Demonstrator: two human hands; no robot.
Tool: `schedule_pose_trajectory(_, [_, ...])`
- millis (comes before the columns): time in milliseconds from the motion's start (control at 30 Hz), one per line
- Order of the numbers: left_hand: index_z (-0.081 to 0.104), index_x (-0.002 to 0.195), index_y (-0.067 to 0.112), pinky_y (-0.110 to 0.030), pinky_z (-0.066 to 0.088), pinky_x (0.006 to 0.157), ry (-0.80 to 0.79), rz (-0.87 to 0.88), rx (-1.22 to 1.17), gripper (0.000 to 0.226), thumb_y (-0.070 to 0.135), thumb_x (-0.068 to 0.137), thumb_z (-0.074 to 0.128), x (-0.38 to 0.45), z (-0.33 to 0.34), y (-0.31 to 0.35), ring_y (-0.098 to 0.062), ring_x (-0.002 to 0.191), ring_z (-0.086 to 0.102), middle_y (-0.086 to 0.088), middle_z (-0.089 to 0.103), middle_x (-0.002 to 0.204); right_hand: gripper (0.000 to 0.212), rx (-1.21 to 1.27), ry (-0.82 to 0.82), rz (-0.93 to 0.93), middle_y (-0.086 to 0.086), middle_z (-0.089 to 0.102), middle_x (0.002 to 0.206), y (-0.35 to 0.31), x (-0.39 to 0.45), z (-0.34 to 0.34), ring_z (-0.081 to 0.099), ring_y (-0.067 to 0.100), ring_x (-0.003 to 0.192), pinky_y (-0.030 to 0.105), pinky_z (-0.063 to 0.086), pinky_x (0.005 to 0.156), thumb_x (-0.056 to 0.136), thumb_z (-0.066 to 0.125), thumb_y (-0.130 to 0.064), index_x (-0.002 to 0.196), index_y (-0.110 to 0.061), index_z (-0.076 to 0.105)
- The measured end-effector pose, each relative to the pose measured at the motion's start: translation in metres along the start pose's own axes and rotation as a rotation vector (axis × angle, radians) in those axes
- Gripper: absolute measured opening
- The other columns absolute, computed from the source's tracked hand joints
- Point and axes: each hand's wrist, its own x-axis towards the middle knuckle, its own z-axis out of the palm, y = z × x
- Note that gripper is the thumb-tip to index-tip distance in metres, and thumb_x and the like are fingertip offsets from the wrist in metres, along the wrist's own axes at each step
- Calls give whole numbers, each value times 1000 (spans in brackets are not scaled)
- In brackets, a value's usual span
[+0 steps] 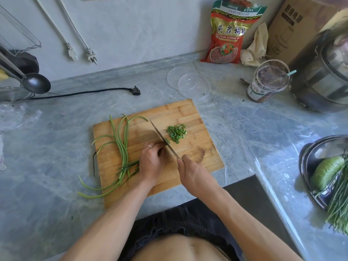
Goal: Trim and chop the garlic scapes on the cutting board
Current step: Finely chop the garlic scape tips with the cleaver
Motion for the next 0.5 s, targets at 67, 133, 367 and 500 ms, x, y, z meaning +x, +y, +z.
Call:
schedule_pose_trajectory(67, [77,99,11,-25,47,82,-4,-4,-9,22,0,83,68,0,0,0,-20,98,62,-2,74,101,35,-10,5,-1,4,47,56,0,2,2,43,26,45,35,36,44,104,26,-43,84,-17,39])
schedule_pose_trajectory(133, [77,99,11,-22,45,81,-6,-9,-6,21,1,83,68,0,0,-1,-19,97,62,-2,74,100,35,-15,12,7,3,47,56,-2,7,4,44,27,46,33,33,45,104,25,-44,85,-18,38])
schedule_pose_trajectory(367, [77,98,12,-23,44,78,24,-5,20,23,-1,82,67,-2,0,0,-20,94,59,-2,74,97,35,-10,18,7,8,51,60,2,-2,7,49,30,49,34,35,46,103,26,-45,87,-17,39])
schedule_pose_trajectory(500, [74,89,11,-29,44,68,57,-31,14,19,-5,82,65,-3,0,3,-19,83,56,-1,70,82,36,50,1,59,6,51,61,2,4,2,47,26,49,36,37,47,103,25,-44,83,-18,40])
